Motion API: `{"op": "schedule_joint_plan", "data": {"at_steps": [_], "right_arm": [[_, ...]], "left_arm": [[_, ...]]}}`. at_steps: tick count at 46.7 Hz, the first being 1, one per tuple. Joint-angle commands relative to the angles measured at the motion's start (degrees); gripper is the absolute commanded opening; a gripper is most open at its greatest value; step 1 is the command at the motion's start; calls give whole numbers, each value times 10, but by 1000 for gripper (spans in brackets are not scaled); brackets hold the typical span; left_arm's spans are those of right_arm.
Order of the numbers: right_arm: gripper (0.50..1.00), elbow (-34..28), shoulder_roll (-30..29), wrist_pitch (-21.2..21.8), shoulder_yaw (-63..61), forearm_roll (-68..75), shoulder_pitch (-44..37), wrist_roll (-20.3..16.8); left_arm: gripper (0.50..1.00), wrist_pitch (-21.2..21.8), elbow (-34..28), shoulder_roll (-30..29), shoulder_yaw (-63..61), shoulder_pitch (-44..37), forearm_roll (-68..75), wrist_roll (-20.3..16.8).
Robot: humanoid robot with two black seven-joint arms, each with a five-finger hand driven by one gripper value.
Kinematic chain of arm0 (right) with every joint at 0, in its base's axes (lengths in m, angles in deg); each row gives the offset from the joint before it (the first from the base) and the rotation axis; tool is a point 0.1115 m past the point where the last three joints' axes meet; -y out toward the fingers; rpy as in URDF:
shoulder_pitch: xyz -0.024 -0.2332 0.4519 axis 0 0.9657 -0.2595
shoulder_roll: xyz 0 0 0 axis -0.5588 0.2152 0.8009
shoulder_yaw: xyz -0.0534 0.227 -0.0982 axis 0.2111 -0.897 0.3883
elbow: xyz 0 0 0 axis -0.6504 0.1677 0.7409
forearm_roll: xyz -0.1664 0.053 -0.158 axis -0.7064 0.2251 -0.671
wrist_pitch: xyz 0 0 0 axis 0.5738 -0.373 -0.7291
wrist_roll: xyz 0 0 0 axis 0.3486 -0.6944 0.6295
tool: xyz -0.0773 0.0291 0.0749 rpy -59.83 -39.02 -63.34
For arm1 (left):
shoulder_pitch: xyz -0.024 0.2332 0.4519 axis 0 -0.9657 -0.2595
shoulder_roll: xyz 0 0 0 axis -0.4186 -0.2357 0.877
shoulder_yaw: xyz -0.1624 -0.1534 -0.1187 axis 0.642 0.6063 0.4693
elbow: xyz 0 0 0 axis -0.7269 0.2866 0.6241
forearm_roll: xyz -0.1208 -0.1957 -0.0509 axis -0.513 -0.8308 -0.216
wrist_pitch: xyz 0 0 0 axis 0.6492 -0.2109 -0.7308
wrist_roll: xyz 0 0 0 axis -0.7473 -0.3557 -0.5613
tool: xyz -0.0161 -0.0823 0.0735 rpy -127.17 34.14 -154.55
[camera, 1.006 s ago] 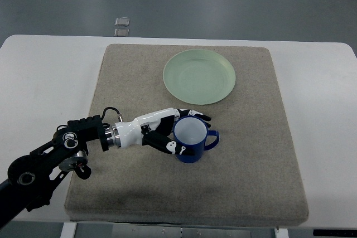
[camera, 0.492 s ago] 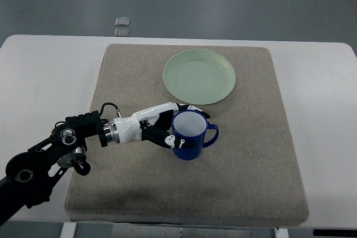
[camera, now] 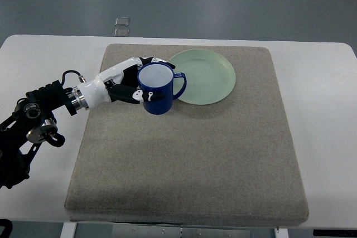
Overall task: Place cup left of plate with left hand
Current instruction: 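Lift and carry the blue mug away from the plate with left hand, then lower the blue mug onto the pad beside the plate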
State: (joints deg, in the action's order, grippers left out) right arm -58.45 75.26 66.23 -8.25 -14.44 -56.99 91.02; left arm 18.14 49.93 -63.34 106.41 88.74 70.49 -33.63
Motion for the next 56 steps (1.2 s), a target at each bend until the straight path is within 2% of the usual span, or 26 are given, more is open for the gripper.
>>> {"op": "schedule_joint_plan", "data": {"at_steps": [1,14,20,25,39,56], "right_arm": [[932,0,0,0,0,0,0,0],[932,0,0,0,0,0,0,0],[932,0,0,0,0,0,0,0],[932,0,0,0,0,0,0,0],[932,0,0,0,0,0,0,0],[932,0,0,0,0,0,0,0]], "left_arm": [[500,5,-16,-14,8,8,-2,-2],[500,76,-50,-29,20,4,-2,-22],[500,99,-92,-29,20,7,-2,-37],[500,102,-128,-22,23,12,-2,-38],[500,125,-160,-18,22,18,-3,-46],[512,126,-168,-14,13,22,-3,-63]]}}
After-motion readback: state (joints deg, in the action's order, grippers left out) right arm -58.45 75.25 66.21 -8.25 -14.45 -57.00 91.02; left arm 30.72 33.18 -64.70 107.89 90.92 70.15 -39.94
